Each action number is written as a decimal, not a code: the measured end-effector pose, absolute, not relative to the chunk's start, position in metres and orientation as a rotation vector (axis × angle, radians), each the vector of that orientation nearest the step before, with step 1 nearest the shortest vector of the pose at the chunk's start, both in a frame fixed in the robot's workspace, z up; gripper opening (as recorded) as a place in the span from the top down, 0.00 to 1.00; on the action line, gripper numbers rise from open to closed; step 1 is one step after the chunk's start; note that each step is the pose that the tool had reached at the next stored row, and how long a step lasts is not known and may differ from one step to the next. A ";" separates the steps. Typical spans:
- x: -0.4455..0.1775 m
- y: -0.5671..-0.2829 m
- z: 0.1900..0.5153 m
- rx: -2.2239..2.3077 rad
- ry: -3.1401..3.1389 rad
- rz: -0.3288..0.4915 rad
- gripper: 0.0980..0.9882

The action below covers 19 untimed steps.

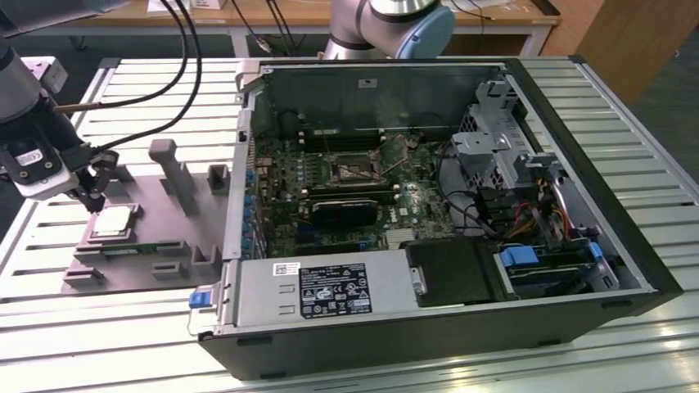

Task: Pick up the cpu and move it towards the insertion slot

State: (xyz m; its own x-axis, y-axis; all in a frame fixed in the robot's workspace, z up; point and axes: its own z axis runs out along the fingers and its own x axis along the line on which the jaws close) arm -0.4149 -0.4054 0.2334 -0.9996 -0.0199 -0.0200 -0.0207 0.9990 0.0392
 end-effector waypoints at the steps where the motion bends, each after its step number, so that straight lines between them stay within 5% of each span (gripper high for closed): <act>1: -0.415 -0.405 0.232 -0.032 3.120 0.062 1.00; 19: -0.416 -0.405 0.208 0.034 3.119 0.061 1.00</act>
State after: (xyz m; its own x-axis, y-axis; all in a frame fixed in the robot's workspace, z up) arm -0.4163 -0.4054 0.2078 -0.9995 0.0223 -0.0214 0.0214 0.9990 0.0392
